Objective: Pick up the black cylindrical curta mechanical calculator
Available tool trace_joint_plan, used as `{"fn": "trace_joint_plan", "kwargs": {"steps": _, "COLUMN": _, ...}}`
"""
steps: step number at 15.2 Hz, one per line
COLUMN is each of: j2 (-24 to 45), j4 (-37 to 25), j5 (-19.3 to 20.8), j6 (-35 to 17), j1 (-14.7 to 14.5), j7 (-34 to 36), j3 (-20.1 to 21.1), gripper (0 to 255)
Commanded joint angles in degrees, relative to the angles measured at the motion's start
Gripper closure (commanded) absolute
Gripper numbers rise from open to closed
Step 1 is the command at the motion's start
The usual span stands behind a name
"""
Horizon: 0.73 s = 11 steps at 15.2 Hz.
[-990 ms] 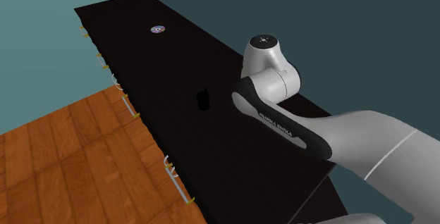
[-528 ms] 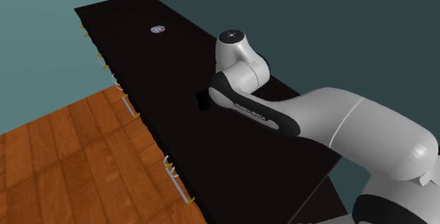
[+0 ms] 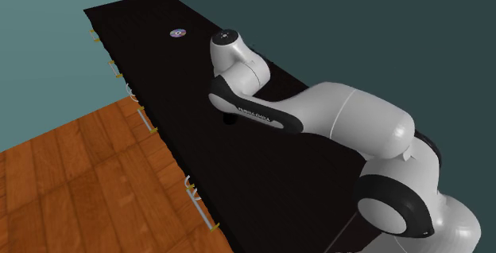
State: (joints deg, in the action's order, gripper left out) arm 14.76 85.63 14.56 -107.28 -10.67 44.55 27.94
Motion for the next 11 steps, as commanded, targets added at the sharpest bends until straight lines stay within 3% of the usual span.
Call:
{"fn": "trace_joint_plan", "kwargs": {"steps": 1, "j2": 2.8, "j4": -2.6, "j5": 1.6, "j6": 0.0, "j1": -1.3, "j7": 1.2, "j3": 0.0, "gripper": 0}}
{"fn": "trace_joint_plan", "kwargs": {"steps": 10, "j2": 2.7, "j4": 2.5, "j5": 1.9, "j6": -5.0, "j1": -0.8, "j7": 2.0, "j3": -0.2, "gripper": 0}}
{"fn": "trace_joint_plan", "kwargs": {"steps": 11, "j2": 2.6, "j4": 2.7, "j5": 1.9, "j6": -5.0, "j1": -0.8, "j7": 2.0, "j3": -0.2, "gripper": 255}}
